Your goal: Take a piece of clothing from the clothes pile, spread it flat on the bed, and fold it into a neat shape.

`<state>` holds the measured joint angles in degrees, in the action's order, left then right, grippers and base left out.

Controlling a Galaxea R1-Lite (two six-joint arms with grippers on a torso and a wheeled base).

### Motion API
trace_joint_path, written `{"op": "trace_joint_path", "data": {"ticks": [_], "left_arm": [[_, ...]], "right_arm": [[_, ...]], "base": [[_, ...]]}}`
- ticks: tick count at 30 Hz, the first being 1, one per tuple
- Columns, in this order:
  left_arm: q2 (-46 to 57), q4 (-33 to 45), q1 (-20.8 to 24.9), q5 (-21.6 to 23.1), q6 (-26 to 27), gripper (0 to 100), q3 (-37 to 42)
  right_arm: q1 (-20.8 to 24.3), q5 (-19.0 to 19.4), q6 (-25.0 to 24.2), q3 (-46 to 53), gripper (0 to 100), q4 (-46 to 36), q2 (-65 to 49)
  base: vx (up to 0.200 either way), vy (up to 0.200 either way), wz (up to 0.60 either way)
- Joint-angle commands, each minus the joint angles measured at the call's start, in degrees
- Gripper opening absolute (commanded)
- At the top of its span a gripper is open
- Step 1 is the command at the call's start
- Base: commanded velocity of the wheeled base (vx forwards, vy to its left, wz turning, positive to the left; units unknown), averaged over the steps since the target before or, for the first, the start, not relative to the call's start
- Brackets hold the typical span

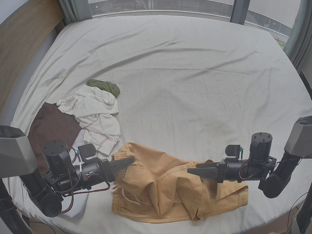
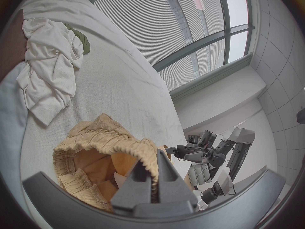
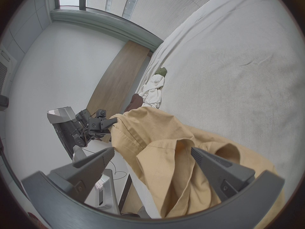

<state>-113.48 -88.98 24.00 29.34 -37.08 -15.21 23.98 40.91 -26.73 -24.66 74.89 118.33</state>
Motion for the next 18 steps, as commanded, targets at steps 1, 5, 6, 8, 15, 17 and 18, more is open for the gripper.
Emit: {"op": "trace_joint_path", "data": {"ticks": [1,5,6,8,15,17,18], "left_arm": [[0.1,-0.1,0.0,0.0,0.0,0,0.0],[0.1,-0.1,0.0,0.0,0.0,0,0.0],[0.1,-0.1,0.0,0.0,0.0,0,0.0],[0.1,-0.1,0.0,0.0,0.0,0,0.0],[0.2,-0.1,0.0,0.0,0.0,0,0.0],[0.2,-0.1,0.0,0.0,0.0,0,0.0],[0.2,-0.1,0.0,0.0,0.0,0,0.0]], "right_arm": [[1.4,0.0,0.0,-1.8,100,-1.1,0.3],[2.8,0.0,0.0,-2.3,100,-2.2,0.4],[3.0,0.0,0.0,-2.4,100,-2.3,0.4],[3.5,0.0,0.0,-2.8,100,-2.6,0.4],[3.9,-0.1,0.0,-4.9,100,-5.3,1.2],[4.0,-0.2,0.0,-5.2,100,-5.5,1.5],[4.0,-0.2,0.0,-5.2,100,-5.5,1.5]], "base": [[0.000,0.000,0.00],[0.000,0.000,0.00],[0.000,0.000,0.00],[0.000,0.000,0.00],[0.000,0.000,0.00],[0.000,0.000,0.00],[0.000,0.000,0.00]]}}
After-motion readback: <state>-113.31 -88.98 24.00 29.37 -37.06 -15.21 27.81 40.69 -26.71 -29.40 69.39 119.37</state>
